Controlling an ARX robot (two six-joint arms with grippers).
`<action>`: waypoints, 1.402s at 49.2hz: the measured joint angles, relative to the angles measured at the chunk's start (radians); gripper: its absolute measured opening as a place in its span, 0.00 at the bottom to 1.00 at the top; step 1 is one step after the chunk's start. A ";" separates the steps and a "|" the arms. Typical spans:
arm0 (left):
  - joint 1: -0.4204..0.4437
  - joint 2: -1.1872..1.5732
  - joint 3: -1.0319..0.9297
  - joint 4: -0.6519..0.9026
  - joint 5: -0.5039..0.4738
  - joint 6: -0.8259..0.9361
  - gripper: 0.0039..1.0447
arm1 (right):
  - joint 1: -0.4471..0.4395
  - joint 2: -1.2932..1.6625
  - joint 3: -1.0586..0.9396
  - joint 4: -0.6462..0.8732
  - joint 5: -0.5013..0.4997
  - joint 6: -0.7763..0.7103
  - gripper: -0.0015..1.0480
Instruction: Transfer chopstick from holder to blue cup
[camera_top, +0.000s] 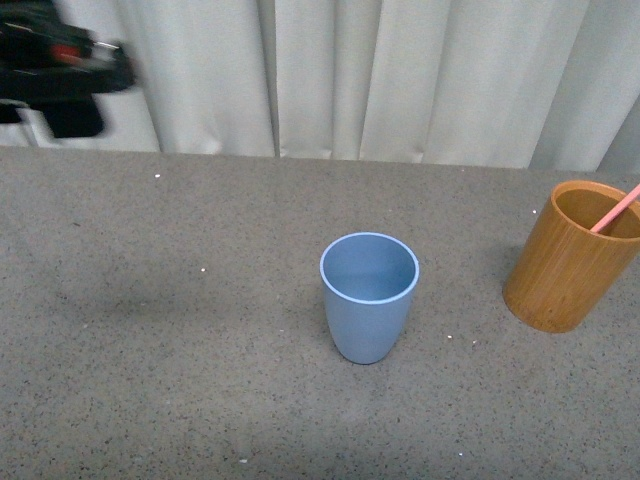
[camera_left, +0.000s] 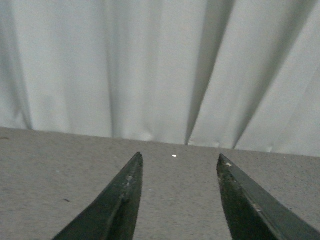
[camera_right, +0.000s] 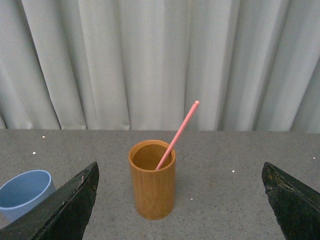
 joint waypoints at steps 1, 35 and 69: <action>0.031 -0.037 -0.031 -0.002 0.032 0.006 0.39 | 0.000 0.000 0.000 0.000 0.000 0.000 0.91; 0.286 -1.521 -0.354 -1.165 0.264 0.045 0.03 | 0.000 0.000 0.000 0.000 -0.002 0.000 0.91; 0.286 -1.522 -0.354 -1.165 0.265 0.048 0.93 | -0.301 0.167 -0.001 0.110 -0.254 0.167 0.91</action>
